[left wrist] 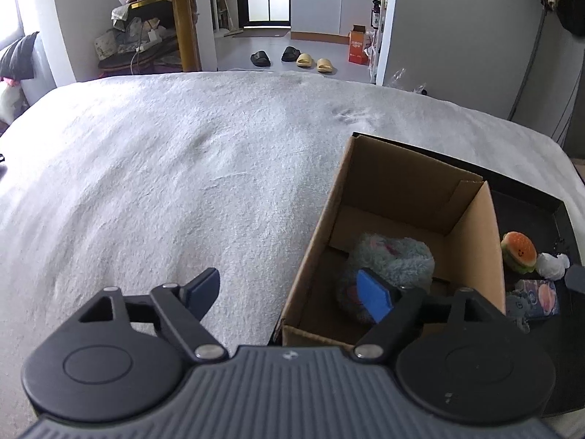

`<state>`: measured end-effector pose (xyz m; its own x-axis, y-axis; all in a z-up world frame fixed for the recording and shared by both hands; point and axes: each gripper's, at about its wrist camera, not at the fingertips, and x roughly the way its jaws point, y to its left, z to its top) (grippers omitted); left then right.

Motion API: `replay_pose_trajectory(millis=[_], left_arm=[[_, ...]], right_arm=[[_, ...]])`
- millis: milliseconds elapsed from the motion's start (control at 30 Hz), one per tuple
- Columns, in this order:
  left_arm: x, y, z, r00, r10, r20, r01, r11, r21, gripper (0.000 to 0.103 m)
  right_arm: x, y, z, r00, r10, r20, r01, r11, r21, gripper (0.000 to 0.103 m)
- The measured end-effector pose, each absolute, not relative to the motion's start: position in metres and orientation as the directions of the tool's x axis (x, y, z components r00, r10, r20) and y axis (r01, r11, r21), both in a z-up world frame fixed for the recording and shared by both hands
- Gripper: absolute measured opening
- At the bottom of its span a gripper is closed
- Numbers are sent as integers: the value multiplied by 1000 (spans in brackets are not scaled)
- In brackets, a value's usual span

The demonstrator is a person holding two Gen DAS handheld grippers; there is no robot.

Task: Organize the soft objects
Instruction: 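Move the right gripper to the grey denim plush and grasp it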

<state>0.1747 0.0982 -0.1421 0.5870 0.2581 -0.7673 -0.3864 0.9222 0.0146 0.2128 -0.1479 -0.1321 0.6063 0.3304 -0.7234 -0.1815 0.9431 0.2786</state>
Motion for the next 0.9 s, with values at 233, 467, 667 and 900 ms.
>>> replay_pose_trajectory(millis=[233,467,667,900], left_arm=[[182,85,-144,575,296,-763,-371,925,79,82],[193,78,-151,548,351,-759,-371,916,156,82],[196,75,-155,521,415,-746,-387,894,227,82],[198,70,-157,507,422,-751,-369,894,253,82]], right_arm=[[226,-173,-161,626,279,-728,-113,956,270,88],[228,-181,-201,565,363,-741,-76,917,392,80],[233,-180,-219,518,411,-750,-50,890,454,71],[239,-185,-231,521,428,-738,-39,876,481,66]])
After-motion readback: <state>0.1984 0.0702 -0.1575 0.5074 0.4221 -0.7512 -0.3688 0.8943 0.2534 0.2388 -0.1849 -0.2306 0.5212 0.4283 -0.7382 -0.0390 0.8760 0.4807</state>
